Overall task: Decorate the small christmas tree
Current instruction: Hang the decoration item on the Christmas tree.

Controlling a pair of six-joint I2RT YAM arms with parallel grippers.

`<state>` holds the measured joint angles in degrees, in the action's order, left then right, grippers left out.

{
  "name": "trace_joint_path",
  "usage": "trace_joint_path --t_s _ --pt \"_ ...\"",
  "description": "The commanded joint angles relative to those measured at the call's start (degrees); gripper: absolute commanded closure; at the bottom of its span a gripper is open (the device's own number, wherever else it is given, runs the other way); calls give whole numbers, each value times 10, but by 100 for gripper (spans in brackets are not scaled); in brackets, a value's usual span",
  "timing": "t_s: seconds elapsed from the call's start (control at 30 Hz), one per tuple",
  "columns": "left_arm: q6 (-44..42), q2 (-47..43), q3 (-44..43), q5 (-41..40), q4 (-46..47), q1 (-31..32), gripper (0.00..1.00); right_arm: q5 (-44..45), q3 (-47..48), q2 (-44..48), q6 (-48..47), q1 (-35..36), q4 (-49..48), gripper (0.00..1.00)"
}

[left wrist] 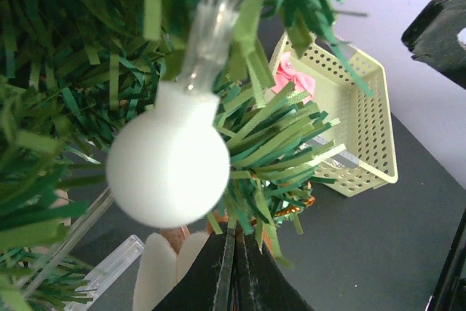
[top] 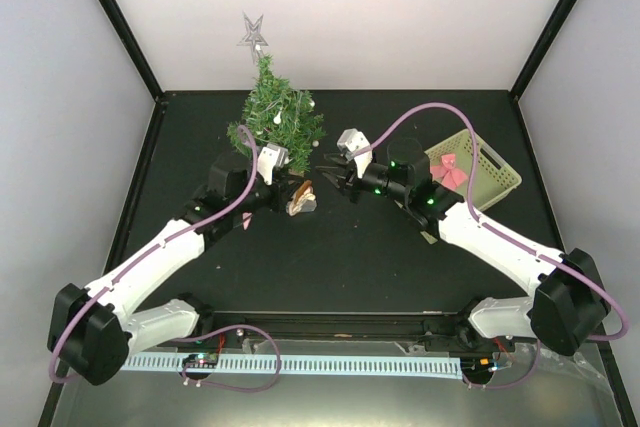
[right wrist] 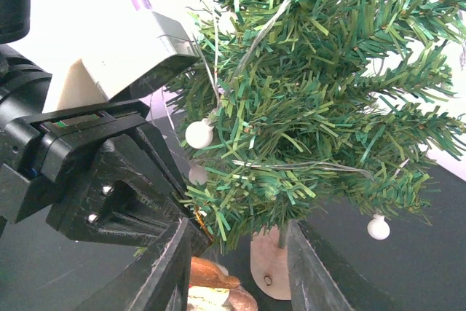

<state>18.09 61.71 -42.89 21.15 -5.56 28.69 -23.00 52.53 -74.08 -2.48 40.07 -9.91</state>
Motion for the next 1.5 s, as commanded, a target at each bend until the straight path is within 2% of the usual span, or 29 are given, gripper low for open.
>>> trace_joint_path --t_s 0.0,0.1,0.33,0.7,1.47 --pt "-11 6 -24 1 16 -7 98 5 -6 9 4 -3 -21 62" --pt "-10 3 -28 4 20 -7 98 -2 -11 8 2 -3 -24 63" --pt "-5 -10 -24 25 24 -7 98 -93 -26 10 -43 -3 -40 67" --pt "-10 -35 -6 34 44 -7 99 -87 -21 -25 -46 -3 -50 68" --pt "-17 -11 -15 19 26 -8 98 -82 37 -68 -36 -3 -64 78"
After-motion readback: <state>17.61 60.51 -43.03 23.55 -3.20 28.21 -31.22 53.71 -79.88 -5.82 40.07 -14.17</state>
